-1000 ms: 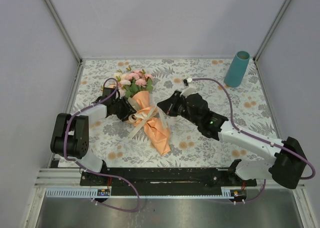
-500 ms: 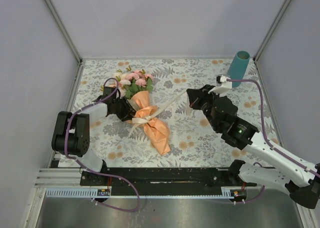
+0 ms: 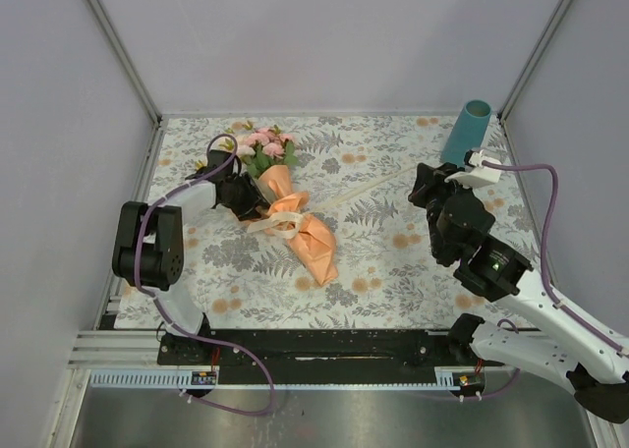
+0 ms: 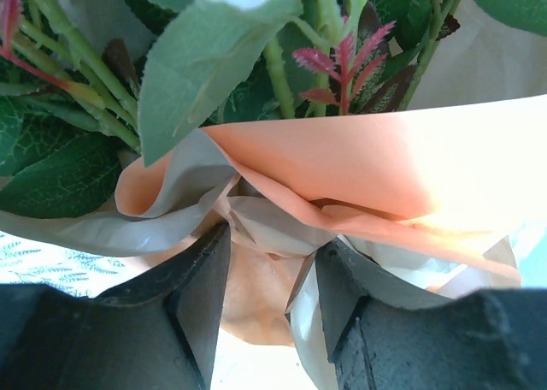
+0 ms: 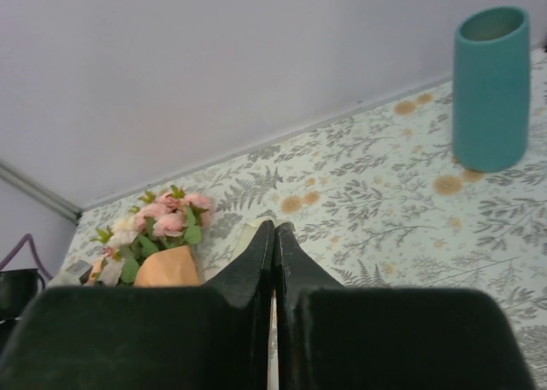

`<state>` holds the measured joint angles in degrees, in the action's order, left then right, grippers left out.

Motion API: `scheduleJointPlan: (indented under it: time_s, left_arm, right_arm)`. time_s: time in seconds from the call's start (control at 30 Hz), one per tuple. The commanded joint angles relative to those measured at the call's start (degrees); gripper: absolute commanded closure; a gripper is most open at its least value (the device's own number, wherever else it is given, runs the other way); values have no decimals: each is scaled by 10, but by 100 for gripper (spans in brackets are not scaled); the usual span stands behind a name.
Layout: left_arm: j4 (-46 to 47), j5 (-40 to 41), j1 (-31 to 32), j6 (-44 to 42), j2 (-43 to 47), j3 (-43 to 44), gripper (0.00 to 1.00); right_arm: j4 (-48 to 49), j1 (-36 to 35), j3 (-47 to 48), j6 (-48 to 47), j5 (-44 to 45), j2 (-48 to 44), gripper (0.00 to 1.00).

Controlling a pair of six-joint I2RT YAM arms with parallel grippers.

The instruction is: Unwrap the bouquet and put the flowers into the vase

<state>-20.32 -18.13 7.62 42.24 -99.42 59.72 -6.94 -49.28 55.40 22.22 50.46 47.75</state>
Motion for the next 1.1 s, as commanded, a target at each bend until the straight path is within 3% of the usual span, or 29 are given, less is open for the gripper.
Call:
scheduleJointPlan:
  time_s: [0.0,0.6,0.8,0.9,0.93,1.07]
  left_arm:
    - [-20,42,-1,-27,-21,49,52]
    - [-52,70,0,-51,-39,65,47]
    - [-71,71,0,-59,-13,77,45]
    - [-83,69,0,-59,13,80,39]
    - [-89,68,0,-61,25,83,36]
    - [-122,73,0,-76,75,106,30]
  right_arm:
    - [24,5,22,-43,93,-13,100]
    - [64,5,74,-140,102,-44,100]
    - [48,5,28,-105,32,-22,100]
    - [26,5,12,-76,-11,-12,100]
    - [12,6,11,-64,-25,-6,97]
    - [-18,5,-5,-30,-84,3,70]
